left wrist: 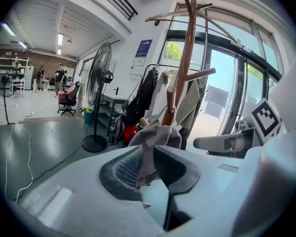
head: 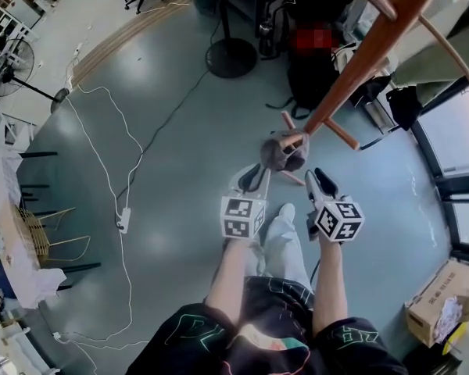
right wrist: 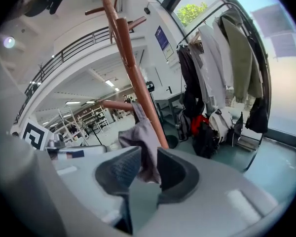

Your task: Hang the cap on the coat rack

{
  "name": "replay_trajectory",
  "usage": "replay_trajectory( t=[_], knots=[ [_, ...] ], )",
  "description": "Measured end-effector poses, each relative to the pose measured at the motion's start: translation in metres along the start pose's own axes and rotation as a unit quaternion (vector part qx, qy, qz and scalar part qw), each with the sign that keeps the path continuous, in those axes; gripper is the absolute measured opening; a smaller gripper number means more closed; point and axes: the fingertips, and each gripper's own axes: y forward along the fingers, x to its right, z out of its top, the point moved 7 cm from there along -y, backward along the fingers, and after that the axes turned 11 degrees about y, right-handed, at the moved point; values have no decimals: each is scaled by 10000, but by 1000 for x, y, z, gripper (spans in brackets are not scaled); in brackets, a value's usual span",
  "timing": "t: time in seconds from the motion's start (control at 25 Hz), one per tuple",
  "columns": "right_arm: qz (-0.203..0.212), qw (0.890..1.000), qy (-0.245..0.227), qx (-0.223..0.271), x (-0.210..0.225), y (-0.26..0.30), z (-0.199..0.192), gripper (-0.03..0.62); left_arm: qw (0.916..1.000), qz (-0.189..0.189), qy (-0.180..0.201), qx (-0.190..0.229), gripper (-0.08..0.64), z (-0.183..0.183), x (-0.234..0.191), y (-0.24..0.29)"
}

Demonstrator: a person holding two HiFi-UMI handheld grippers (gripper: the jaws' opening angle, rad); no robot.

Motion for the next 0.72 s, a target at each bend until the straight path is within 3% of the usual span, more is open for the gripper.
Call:
replay_trajectory(
  t=[0.12,0.44,0.72],
  knots=[
    [115,9992,-74,371,-12,-12,6,7,9996,-26,125,245,47,13,3,-11],
    [422,9943,-417,885,-52,-32,26,4,9953,213,448,832,15,47,-5,-46],
    [678,9866,-824,1232,-96,-37,68,5,9881,325,675,1345,12,91,-18,-68]
  ],
)
